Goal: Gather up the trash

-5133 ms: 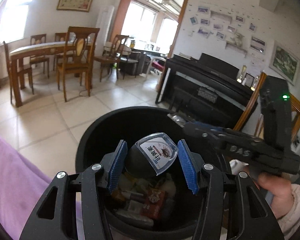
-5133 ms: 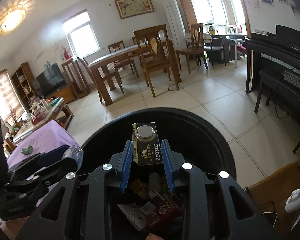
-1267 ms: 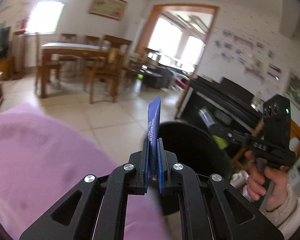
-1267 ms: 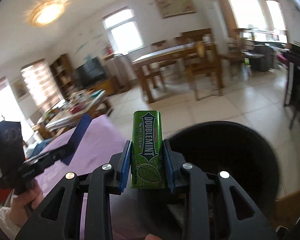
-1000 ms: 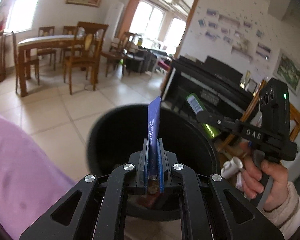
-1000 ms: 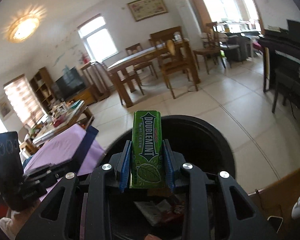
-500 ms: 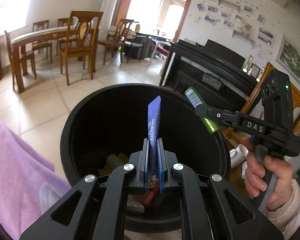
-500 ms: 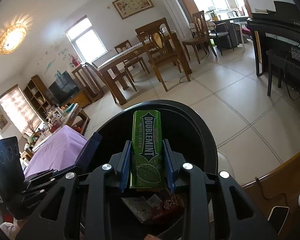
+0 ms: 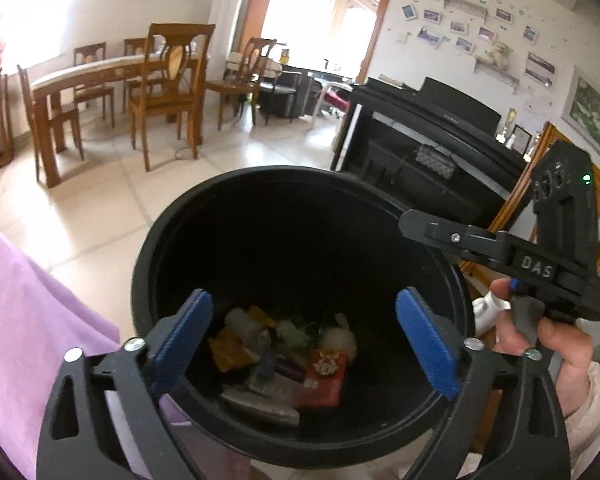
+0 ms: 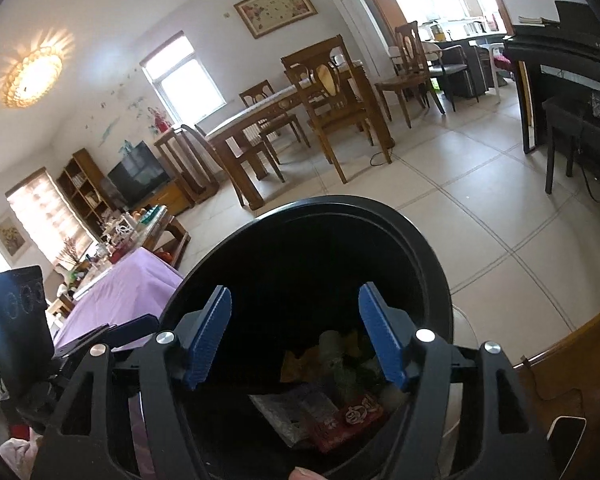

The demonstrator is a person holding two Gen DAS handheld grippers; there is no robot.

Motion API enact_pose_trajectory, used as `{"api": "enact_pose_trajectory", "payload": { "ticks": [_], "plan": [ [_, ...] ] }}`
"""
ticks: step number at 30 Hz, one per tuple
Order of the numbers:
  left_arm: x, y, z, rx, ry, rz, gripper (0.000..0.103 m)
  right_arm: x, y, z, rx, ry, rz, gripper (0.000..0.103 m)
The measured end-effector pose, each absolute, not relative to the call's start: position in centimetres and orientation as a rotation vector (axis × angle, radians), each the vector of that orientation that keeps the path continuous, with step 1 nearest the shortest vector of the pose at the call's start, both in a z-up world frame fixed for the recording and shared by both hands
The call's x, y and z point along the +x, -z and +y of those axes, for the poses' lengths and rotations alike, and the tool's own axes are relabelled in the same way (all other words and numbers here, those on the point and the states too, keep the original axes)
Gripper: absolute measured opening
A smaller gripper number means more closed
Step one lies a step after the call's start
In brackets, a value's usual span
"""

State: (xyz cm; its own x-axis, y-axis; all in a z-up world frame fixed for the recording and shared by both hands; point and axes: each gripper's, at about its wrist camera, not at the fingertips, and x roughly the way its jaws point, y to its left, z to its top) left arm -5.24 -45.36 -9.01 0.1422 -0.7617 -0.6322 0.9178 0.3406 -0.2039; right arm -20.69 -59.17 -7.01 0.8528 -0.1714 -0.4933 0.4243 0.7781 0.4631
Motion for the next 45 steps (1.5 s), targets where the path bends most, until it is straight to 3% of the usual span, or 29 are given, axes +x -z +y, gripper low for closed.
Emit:
{"api": "enact_pose_trajectory", "payload": {
  "ticks": [8,11,22,34,45],
  "plan": [
    [-6.3,8.2,-44.5,0.277,1.276,0.676,0.098,-20.6,6.9,-59.0,0.588,0.333,0.453,0.071],
    [-6.6,7.9,-43.8,0.265,1.289,0.664,0.098,-20.5,6.7,-58.8,0.584,0.335,0.455,0.08],
    [-5.8,5.8,-37.5,0.189,1.131,0.589,0.098,-18.6,5.4,-56.6,0.545,0.304,0.472,0.097],
    [-2.0,1.9,-23.1,0.07,0.722,0.491,0.098,-10.9,3.3,-49.2,0.414,0.165,0.559,0.098],
    [2.1,1.0,-7.7,0.002,0.173,0.455,0.098,1.5,2.5,-33.5,0.227,-0.096,0.585,0.098]
  ]
}}
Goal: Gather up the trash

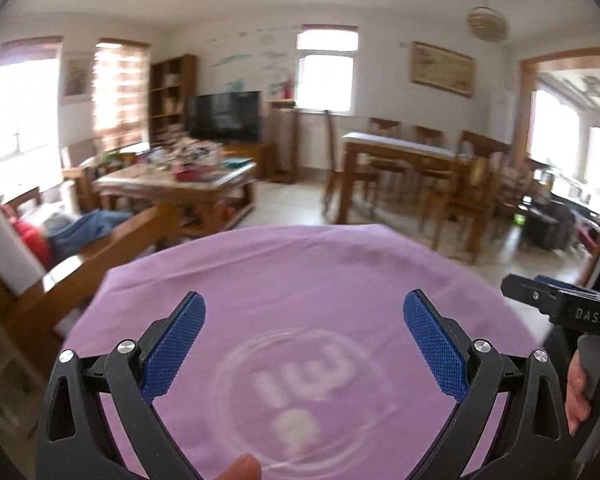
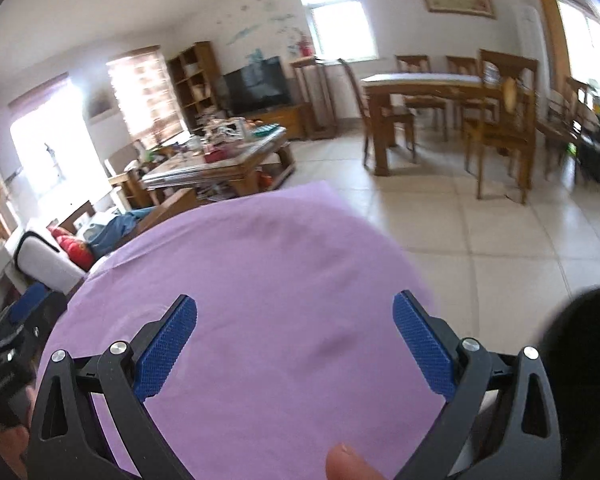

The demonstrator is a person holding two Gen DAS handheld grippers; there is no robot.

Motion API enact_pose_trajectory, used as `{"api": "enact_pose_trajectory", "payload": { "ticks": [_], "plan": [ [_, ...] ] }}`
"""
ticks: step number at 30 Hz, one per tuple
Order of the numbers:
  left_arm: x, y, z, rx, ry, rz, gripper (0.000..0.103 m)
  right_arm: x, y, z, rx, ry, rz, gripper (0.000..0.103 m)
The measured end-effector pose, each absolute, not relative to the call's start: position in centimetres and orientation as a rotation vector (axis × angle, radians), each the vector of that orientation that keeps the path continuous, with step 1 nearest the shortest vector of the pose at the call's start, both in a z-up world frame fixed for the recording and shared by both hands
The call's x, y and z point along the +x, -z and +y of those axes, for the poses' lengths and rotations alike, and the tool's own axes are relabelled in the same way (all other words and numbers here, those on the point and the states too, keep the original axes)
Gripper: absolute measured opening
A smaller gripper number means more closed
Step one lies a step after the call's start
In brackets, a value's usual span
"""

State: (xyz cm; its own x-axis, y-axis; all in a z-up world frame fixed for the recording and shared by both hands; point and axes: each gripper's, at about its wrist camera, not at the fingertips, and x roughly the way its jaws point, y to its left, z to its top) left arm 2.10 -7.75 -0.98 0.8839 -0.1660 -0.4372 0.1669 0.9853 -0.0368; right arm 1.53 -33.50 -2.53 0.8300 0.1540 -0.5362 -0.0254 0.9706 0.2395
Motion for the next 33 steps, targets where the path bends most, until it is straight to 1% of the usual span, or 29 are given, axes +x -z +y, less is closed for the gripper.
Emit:
{"api": "enact_pose_trajectory", "payload": {
  "ticks": [8,12,18,23,33],
  "plan": [
    [4.1,1.6,-4.7,0.003,0.106,0.422,0.098,3.8,2.7,-29.4,0.227,-0.152,0.511,0.098],
    [5.5,3.0,-3.4,-0.041,0.09,0.454,0.098,3.5,2.6,-28.9,0.186,-0.118,0.439,0.098],
    [6.1,3.3,-2.3,-0.119,0.106,0.457,0.098,2.4,0.9,-28.6,0.167,-0.088,0.308,0.098],
    [5.7,3.5,-2.5,-0.104,0.101,0.468,0.098,1.0,0.1,-28.3,0.141,-0.063,0.228,0.098],
    [4.5,3.4,-3.4,-0.069,0.105,0.432,0.098,0.7,-0.4,-28.2,0.12,-0.078,0.198,0.098]
  ]
}}
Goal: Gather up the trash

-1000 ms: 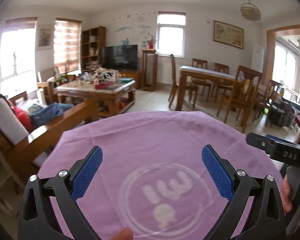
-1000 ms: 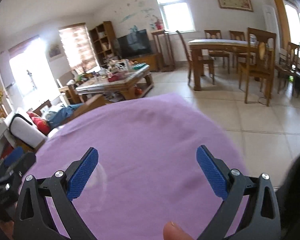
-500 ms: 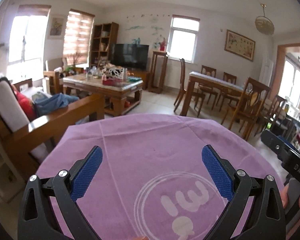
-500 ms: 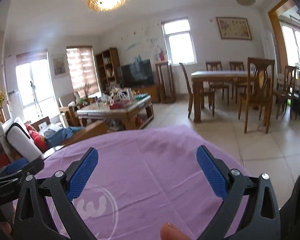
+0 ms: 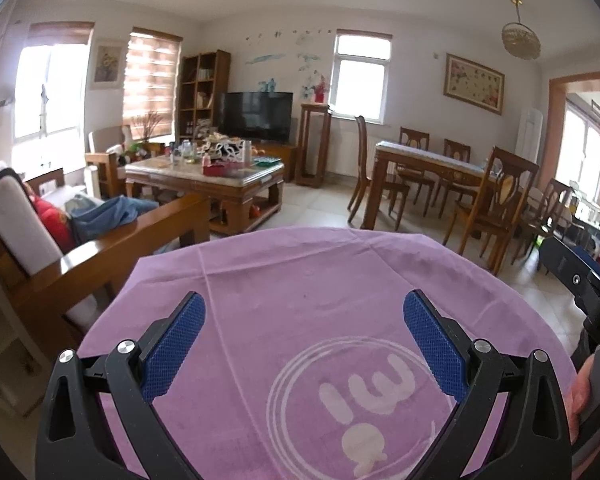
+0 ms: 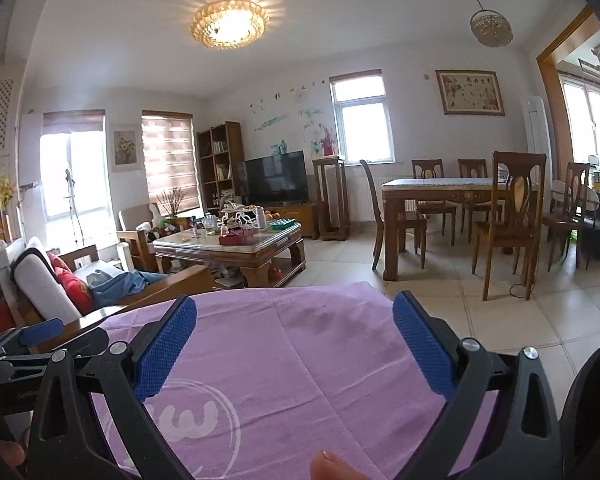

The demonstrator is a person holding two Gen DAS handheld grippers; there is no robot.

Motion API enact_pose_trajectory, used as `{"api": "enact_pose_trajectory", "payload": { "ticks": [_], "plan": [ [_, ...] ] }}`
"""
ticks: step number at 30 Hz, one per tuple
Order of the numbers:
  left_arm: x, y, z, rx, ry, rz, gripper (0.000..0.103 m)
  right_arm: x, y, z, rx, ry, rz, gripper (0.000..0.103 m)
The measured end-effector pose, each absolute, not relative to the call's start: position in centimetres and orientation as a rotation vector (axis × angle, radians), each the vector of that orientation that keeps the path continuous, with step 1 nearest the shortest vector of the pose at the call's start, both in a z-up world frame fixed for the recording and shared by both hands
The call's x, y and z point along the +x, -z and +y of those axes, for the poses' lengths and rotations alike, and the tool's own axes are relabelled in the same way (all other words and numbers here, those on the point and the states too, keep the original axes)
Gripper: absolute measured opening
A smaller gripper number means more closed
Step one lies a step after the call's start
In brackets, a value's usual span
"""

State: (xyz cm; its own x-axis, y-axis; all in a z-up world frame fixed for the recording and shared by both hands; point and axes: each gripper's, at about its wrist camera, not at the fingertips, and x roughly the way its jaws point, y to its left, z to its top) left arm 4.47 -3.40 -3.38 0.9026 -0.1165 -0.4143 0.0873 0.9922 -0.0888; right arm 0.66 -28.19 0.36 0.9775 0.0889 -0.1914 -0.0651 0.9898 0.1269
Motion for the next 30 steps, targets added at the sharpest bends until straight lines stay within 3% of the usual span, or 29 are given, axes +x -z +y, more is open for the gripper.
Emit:
{"api": "enact_pose_trajectory", "payload": {
  "ticks": [30],
  "plan": [
    [4.7,2.88,-3.22,-0.041,0.055,0.431,0.098,0.85,0.06,-28.59,0.143,-0.093,0.204,0.098]
  ]
}}
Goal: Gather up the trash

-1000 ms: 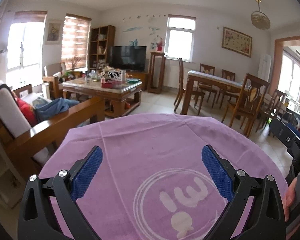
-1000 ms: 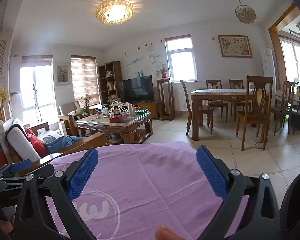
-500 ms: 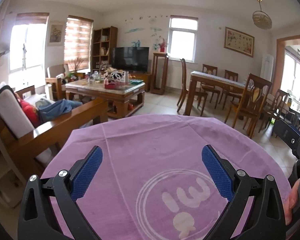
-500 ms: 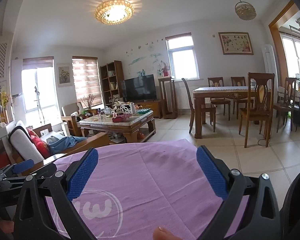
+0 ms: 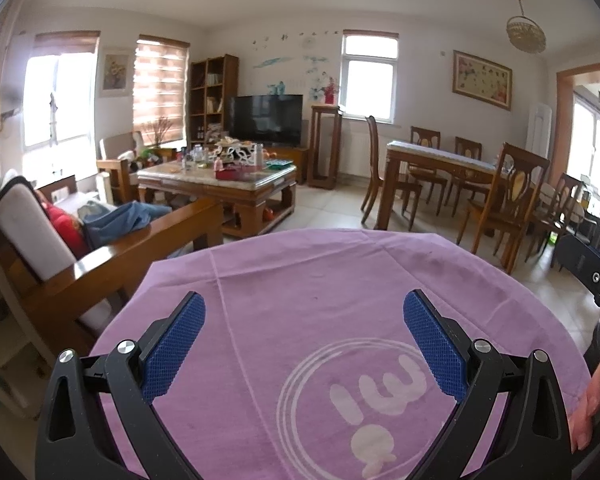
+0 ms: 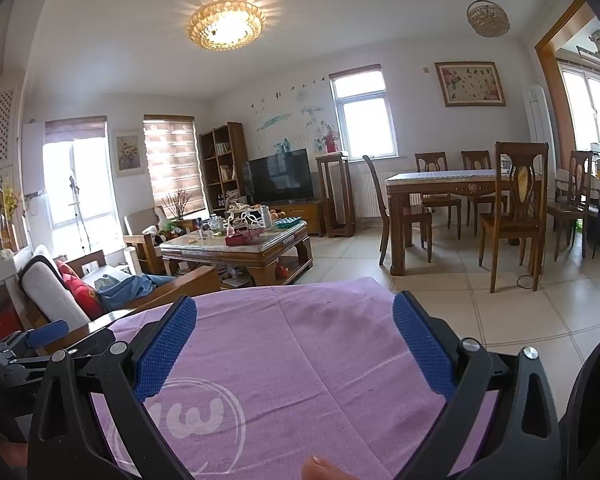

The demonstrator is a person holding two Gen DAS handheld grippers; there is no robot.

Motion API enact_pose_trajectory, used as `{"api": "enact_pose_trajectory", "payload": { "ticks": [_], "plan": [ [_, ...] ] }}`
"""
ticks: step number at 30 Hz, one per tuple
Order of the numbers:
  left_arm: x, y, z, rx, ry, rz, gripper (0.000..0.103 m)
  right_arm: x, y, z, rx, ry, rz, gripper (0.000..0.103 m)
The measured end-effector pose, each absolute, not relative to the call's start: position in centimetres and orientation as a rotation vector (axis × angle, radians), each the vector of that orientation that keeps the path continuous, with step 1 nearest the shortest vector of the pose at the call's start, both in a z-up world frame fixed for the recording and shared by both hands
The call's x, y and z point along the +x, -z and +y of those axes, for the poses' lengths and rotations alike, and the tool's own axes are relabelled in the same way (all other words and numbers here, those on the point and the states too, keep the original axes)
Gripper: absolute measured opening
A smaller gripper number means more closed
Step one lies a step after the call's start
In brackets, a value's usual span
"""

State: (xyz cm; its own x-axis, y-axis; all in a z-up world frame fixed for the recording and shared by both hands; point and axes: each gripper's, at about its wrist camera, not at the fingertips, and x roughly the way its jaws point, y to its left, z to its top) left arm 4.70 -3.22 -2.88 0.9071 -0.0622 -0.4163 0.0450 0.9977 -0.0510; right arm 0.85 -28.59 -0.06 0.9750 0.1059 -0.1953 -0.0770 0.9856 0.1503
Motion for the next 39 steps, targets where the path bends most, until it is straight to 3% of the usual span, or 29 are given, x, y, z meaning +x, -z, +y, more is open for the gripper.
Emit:
{"api": "enact_pose_trajectory", "payload": {
  "ticks": [39],
  "plan": [
    [4.38,3.03,-3.67,-0.008,0.005,0.435,0.098,0.89,-0.05,-28.88,0.148,-0.093,0.207,0.098]
  ]
}}
